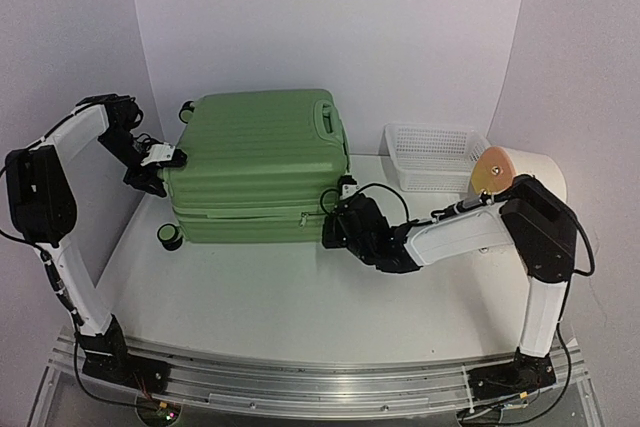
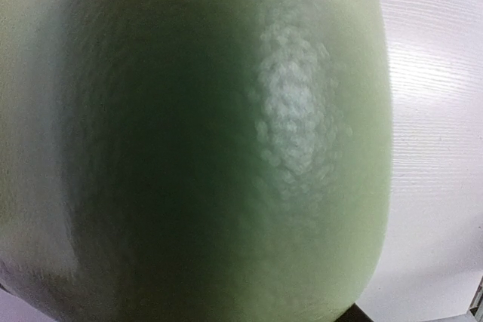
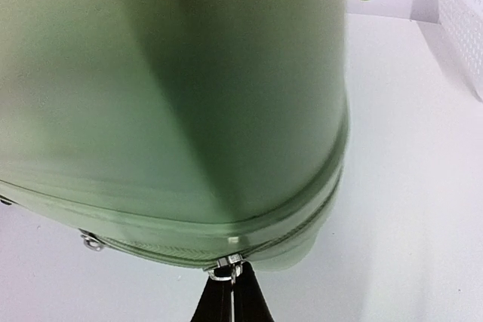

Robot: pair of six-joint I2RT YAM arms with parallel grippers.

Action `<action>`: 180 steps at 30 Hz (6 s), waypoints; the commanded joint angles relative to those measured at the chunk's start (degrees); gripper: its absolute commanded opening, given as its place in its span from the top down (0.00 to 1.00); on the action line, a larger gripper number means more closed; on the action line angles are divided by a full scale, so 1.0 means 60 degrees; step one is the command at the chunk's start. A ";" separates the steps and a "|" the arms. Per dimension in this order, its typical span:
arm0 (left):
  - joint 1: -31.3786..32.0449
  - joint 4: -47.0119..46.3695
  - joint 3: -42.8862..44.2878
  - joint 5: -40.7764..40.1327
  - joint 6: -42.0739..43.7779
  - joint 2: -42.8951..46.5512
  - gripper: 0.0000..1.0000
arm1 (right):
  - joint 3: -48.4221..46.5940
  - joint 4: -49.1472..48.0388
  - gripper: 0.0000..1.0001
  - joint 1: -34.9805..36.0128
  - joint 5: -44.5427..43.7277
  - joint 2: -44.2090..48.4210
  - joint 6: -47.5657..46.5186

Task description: Open, take out, and arrange the luggage

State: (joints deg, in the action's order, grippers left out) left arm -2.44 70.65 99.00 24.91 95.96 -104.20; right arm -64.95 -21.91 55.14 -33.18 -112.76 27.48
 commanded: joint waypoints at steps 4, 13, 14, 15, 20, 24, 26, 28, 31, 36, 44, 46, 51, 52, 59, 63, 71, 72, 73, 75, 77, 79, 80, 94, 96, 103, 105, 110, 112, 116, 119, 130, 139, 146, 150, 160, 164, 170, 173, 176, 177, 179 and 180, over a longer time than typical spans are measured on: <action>0.0104 0.1310 0.0211 0.0227 0.0978 0.0263 1.00 | 0.0845 0.0106 1.00 -0.0963 0.0883 0.0921 -0.1160; 0.0113 0.1372 0.0165 0.0136 0.1100 0.0358 1.00 | 0.1437 0.0059 1.00 -0.1964 0.2594 0.1669 -0.3407; 0.0109 0.1375 0.0153 0.0135 0.1113 0.0373 1.00 | 0.1487 0.0053 1.00 -0.2026 0.2704 0.1717 -0.3636; 0.0108 0.1381 0.0140 0.0126 0.1124 0.0390 1.00 | 0.1535 0.0048 1.00 -0.2103 0.2845 0.1766 -0.3852; 0.0111 0.1394 0.0063 -0.0018 0.1213 0.0475 1.00 | 0.1613 0.0097 1.00 -0.2480 0.3215 0.1971 -0.5107; 0.0112 0.1406 0.0070 0.0023 0.1294 0.0526 1.00 | 0.1660 0.0302 1.00 -0.2852 0.3494 0.1951 -0.5875; 0.0111 0.1414 0.0070 0.0037 0.1322 0.0551 1.00 | 0.1658 0.0320 1.00 -0.2932 0.3654 0.1960 -0.6292; 0.0112 0.1432 0.0079 0.0012 0.1348 0.0566 1.00 | 0.1524 0.0338 1.00 -0.3035 0.3956 0.1936 -0.6669; 0.0113 0.1403 0.0081 -0.0005 0.1364 0.0594 1.00 | 0.1306 0.0522 1.00 -0.3208 0.4020 0.1865 -0.7030; 0.0113 0.1447 0.0015 -0.0057 0.1457 0.0659 1.00 | 0.1144 0.0538 1.00 -0.3745 0.4355 0.1817 -0.7149; 0.0113 0.1577 -0.0018 -0.0022 0.1722 0.0708 1.00 | 0.0183 0.0923 1.00 -0.4037 0.4666 0.1351 -0.8102; 0.0107 0.1587 -0.0033 -0.0043 0.1757 0.0723 1.00 | -0.0169 0.0926 1.00 -0.4296 0.4752 0.1193 -0.8205; 0.0113 0.1608 -0.0051 0.0033 0.1933 0.0720 1.00 | -0.1069 0.0845 1.00 -0.4722 0.6006 0.0698 -0.8718; 0.0113 0.1609 -0.0020 0.0119 0.1970 0.0706 1.00 | -0.1366 0.0839 1.00 -0.4726 0.6237 0.0552 -0.8825; 0.0113 0.1877 -0.0031 0.0584 0.2316 0.0855 1.00 | -0.2703 0.0410 1.00 -0.5015 0.6759 -0.0332 -0.9088; 0.0112 0.1889 -0.0150 0.0633 0.2396 0.0946 1.00 | -0.3320 0.0273 1.00 -0.5152 0.6749 -0.0797 -0.9575; 0.0113 0.1891 -0.0284 0.0554 0.2716 0.1065 1.00 | -0.5175 0.0179 1.00 -0.5148 0.7084 -0.2248 -0.9695; 0.0113 0.1891 -0.0288 0.0561 0.2740 0.1064 1.00 | -0.5408 0.0096 1.00 -0.5139 0.7201 -0.2375 -0.9678; 0.0113 0.1889 -0.0298 0.0584 0.2759 0.1064 1.00 | -0.5579 -0.0043 1.00 -0.5129 0.7292 -0.2528 -0.9626; 0.0113 0.1884 -0.0301 0.0617 0.2791 0.1053 1.00 | -0.6003 -0.0239 1.00 -0.5130 0.7376 -0.2870 -0.9414; 0.0112 0.1885 -0.0302 0.0587 0.2790 0.1043 1.00 | -0.6455 -0.0275 1.00 -0.5127 0.7633 -0.3255 -0.9214; 0.0111 0.1891 -0.0326 0.0518 0.2750 0.1060 1.00 | -0.6734 -0.0388 1.00 -0.5028 0.7823 -0.3470 -0.9122; 0.0111 0.1892 -0.0347 0.0495 0.2724 0.1075 1.00 | -0.6849 -0.0498 1.00 -0.4947 0.7843 -0.3591 -0.9104; 0.0103 0.1359 0.0816 0.1882 0.0055 0.1260 0.28 | -0.5182 -0.2886 1.00 -0.4392 0.8397 -0.3106 -0.7218; 0.0085 0.1355 0.1509 0.2365 -0.0479 0.1234 0.22 | -0.4646 -0.3314 1.00 -0.4308 0.8343 -0.2839 -0.7085; -0.0075 -0.0287 0.3409 0.3465 -0.4300 0.0900 0.20 | -0.4125 -0.3504 1.00 -0.4155 0.8185 -0.2520 -0.7043; -0.0063 -0.3075 0.2559 0.2399 -0.6996 0.0961 0.42 | -0.3957 -0.3528 1.00 -0.4059 0.8150 -0.2467 -0.7065; -0.0058 -0.7190 0.0641 -0.1326 -1.0230 0.1062 0.63 | -0.3437 -0.3759 1.00 -0.3733 0.7953 -0.2088 -0.7100; -0.0060 -0.7908 0.0253 -0.2352 -1.0865 0.0939 0.62 | -0.3223 -0.3847 1.00 -0.3639 0.7871 -0.1953 -0.7129; -0.0057 -0.8559 0.0043 -0.3740 -1.1551 0.0175 0.62 | -0.2916 -0.3964 1.00 -0.3419 0.7735 -0.1729 -0.7112; -0.0057 -0.8657 0.0050 -0.3872 -1.1842 -0.0469 0.62 | -0.2611 -0.4063 1.00 -0.3145 0.7514 -0.1469 -0.7115; 0.1183 -0.9092 -0.0209 -0.2843 -1.1605 -0.1881 0.59 | -0.0892 -0.4706 1.00 -0.1852 0.5779 -0.0150 -0.6667; 0.2549 -0.8838 0.0743 -0.1808 -1.1604 -0.2874 0.59 | 0.0643 -0.4972 1.00 0.0018 0.2701 0.0972 -0.6493; 0.3147 -0.8468 0.1573 -0.1173 -1.1695 -0.3402 0.58 | 0.0936 -0.4970 1.00 0.1631 0.0326 0.1110 -0.6022; 0.3132 -0.7600 0.2714 -0.1194 -1.1113 -0.3488 0.56 | 0.0446 -0.4590 1.00 0.2403 -0.0283 0.0667 -0.6030; 0.2770 -0.6068 0.5969 -0.1501 -1.0453 -0.3023 0.32 | -0.0610 -0.3825 1.00 0.2653 0.0007 -0.0098 -0.5714; 0.2889 -0.5367 0.4939 -0.0526 -1.0073 -0.1661 0.29 | -0.1542 -0.3481 1.00 0.2646 0.1324 -0.0819 -0.5853; 0.3664 -0.1895 0.4471 0.1179 -0.9279 -0.0421 0.31 | -0.2516 -0.3419 1.00 0.2635 0.1509 -0.1736 -0.6059; 0.4302 -0.0838 0.3410 0.1381 -0.9005 0.0474 0.32 | -0.2450 -0.3410 1.00 0.2631 0.1348 -0.1772 -0.6085; 0.5029 -0.0263 0.2341 0.0905 -0.8885 0.1168 0.31 | -0.2284 -0.3411 1.00 0.2633 0.1219 -0.1781 -0.6080; 0.5332 -0.0135 0.2066 0.0672 -0.8967 0.1391 0.31 | -0.2233 -0.3415 1.00 0.2624 0.1180 -0.1788 -0.6071; 0.5887 -0.0169 0.1251 -0.0040 -0.9310 0.1804 0.32 | -0.2170 -0.3409 1.00 0.2617 0.1157 -0.1792 -0.6027; 0.6220 -0.0332 0.0802 -0.0401 -0.9394 0.2086 0.32 | -0.2150 -0.3404 1.00 0.2617 0.1178 -0.1785 -0.6014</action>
State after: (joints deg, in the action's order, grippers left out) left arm 29.81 64.10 110.98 28.19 40.54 -97.14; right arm -76.49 -33.89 71.40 -25.09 -124.24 -8.73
